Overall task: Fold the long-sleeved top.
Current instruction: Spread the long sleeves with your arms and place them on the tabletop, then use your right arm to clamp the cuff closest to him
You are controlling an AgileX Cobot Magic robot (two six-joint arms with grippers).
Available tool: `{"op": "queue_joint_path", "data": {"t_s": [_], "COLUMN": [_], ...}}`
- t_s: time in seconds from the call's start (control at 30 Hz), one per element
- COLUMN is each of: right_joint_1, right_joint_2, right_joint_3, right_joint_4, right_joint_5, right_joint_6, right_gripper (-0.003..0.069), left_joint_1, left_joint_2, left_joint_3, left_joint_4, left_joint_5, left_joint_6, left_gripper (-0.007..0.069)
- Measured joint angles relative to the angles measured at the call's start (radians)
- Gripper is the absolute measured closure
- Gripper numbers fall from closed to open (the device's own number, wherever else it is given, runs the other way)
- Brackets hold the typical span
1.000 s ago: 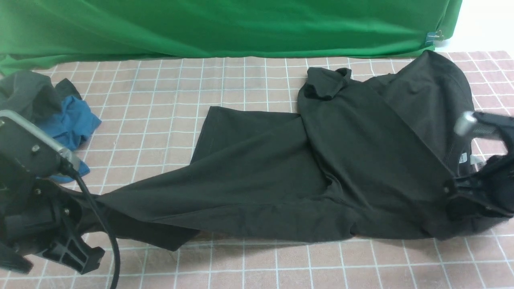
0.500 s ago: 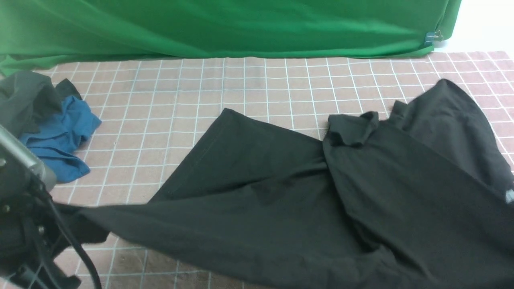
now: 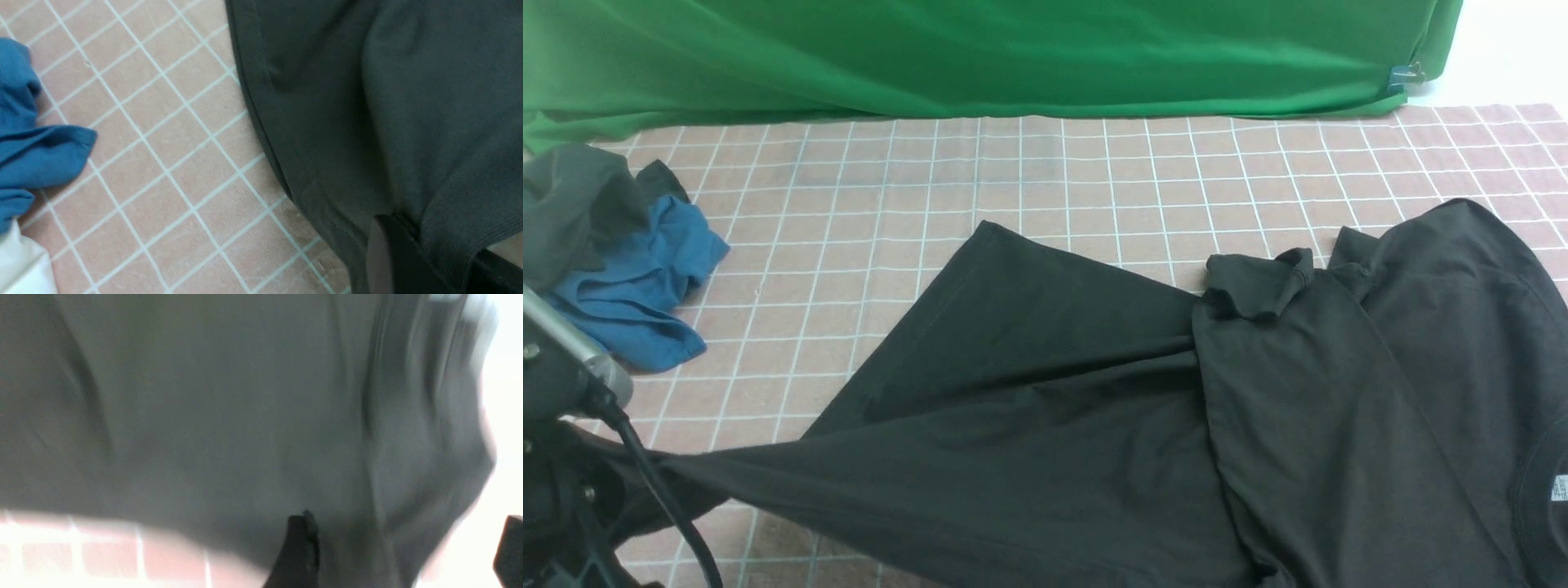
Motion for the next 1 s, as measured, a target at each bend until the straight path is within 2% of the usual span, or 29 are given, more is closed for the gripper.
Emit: {"op": "queue_joint_path", "data": {"t_s": [0.07, 0.17, 0.27, 0.33, 0.47, 0.57, 0.8, 1.0], "right_joint_1": [0.0, 0.0, 0.0, 0.0, 0.013, 0.08, 0.242, 0.332], "right_joint_2": [0.049, 0.235, 0.364, 0.461, 0.639, 0.768, 0.951, 1.104], "right_joint_3": [-0.043, -0.157, -0.213, -0.268, -0.41, -0.508, -0.677, -0.875], "right_joint_4": [0.0, 0.003, 0.021, 0.033, 0.116, 0.213, 0.227, 0.227], "right_joint_5": [-0.045, -0.162, -0.209, -0.24, -0.317, -0.332, -0.41, -0.41], "right_joint_6": [0.0, -0.002, -0.007, -0.027, -0.063, -0.159, -0.277, -0.522], "right_gripper": [0.0085, 0.0202, 0.0235, 0.0234, 0.017, 0.0141, 0.0134, 0.0134], "left_joint_1": [0.0, 0.0, 0.0, 0.0, 0.0, 0.0, 0.0, 0.0], "left_joint_2": [0.0, 0.0, 0.0, 0.0, 0.0, 0.0, 0.0, 0.0], "left_joint_3": [0.0, 0.0, 0.0, 0.0, 0.032, 0.077, 0.124, 0.128], "left_joint_4": [0.0, 0.0, 0.0, 0.0, -0.011, 0.003, 0.042, 0.047], "left_joint_5": [-0.009, -0.022, -0.014, 0.004, -0.006, -0.035, -0.039, -0.042], "left_joint_6": [-0.001, -0.002, -0.002, -0.002, -0.01, -0.01, 0.001, 0.005], "left_gripper": [0.0603, 0.0603, 0.0603, 0.0603, 0.0603, 0.0603, 0.0603, 0.0603]}}
